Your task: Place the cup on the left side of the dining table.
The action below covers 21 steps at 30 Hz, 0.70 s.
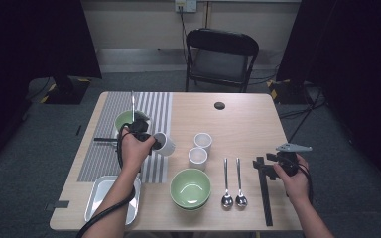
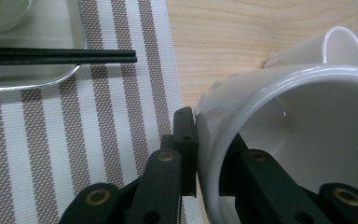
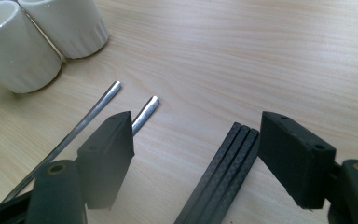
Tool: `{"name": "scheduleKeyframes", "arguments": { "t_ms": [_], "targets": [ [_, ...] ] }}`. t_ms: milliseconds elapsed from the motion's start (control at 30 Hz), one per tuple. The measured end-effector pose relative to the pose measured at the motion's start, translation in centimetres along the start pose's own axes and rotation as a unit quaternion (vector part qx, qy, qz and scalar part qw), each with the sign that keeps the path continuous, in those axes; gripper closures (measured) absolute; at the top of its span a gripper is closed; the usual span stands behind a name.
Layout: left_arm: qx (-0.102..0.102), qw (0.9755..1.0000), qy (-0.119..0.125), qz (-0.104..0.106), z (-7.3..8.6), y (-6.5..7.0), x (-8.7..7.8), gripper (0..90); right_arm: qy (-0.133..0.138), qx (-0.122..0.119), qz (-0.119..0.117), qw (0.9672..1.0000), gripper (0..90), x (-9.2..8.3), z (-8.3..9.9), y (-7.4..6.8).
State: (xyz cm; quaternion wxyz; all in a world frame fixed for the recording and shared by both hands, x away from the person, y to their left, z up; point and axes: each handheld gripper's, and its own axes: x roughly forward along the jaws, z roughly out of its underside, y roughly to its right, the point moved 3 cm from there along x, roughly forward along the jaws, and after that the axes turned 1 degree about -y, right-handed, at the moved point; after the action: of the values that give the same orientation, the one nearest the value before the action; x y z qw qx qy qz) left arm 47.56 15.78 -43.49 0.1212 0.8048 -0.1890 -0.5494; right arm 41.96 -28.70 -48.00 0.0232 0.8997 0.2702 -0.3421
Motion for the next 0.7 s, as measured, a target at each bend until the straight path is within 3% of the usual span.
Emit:
{"name": "scheduleKeyframes", "arguments": {
  "t_ms": [367,700],
  "targets": [
    [-0.015,0.9998,0.010,-0.011,0.7,-1.8,-1.9,83.3,0.002,0.006,0.000,1.0000,26.1,0.1,-0.1,0.5],
    [-0.025,0.9995,0.011,-0.012,1.0,-2.6,-2.1,83.4,0.000,0.003,0.000,1.0000,26.1,0.1,-0.1,0.3]
  ]
}}
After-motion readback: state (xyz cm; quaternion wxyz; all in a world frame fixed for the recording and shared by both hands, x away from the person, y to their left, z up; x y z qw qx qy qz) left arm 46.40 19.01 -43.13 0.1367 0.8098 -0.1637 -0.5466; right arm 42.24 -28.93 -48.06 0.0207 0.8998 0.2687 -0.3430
